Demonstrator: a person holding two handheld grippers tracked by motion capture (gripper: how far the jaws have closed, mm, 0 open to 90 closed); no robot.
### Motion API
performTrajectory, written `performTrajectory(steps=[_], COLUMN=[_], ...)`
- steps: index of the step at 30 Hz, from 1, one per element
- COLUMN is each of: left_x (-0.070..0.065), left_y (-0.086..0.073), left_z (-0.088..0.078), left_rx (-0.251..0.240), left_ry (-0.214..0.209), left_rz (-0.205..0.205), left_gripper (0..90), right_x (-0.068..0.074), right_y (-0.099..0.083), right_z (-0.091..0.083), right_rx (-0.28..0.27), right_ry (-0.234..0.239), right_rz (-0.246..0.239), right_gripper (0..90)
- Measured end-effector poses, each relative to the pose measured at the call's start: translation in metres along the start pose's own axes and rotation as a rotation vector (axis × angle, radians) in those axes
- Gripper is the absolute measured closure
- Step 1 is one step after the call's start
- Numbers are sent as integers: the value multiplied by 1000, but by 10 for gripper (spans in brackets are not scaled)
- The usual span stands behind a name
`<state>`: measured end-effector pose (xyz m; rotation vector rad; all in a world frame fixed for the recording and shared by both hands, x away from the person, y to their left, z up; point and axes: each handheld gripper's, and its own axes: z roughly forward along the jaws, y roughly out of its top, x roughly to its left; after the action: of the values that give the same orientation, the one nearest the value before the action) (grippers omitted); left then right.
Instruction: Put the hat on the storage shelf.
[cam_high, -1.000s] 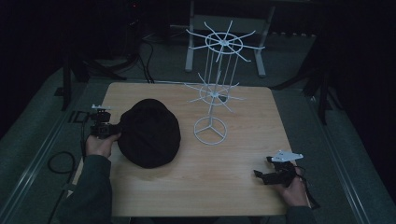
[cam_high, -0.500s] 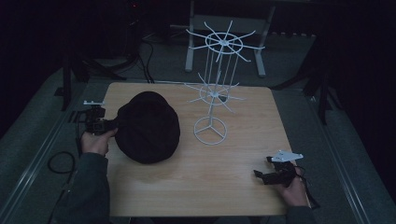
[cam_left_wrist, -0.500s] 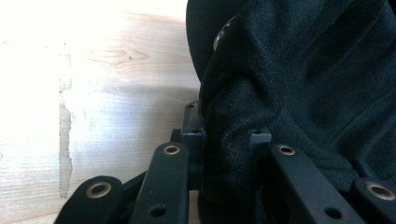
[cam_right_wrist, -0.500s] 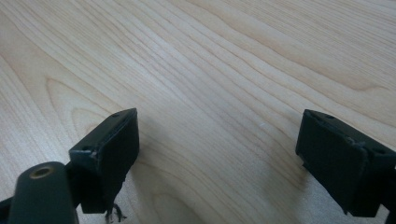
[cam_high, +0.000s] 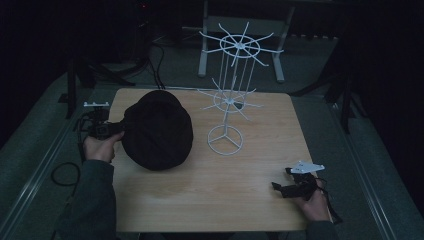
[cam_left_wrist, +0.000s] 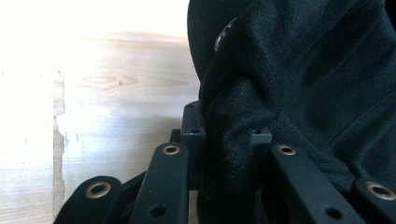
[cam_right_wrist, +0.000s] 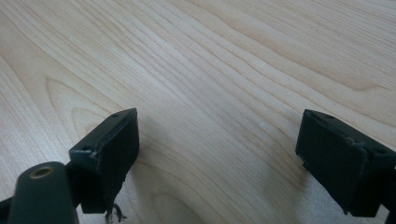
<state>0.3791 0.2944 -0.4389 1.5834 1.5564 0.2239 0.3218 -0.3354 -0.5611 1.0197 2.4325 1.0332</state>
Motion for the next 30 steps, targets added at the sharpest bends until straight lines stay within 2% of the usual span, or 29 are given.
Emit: performTrajectory(steps=[11,18,30], left_x=[-4,-9,-18], left_y=[13,19,33], left_z=[-11,-16,-27], left_rx=[-45,-69,-101], left_ry=[-53,-110,-127], left_rz=[-5,-12,6], left_gripper=[772,770,770], right_x=[0,0,0], right_y=[0,0,0], right_z=[0,0,0], right_rx=[0,0,0], right_ry=[0,0,0], right_rz=[0,0,0], right_gripper=[133,133,133])
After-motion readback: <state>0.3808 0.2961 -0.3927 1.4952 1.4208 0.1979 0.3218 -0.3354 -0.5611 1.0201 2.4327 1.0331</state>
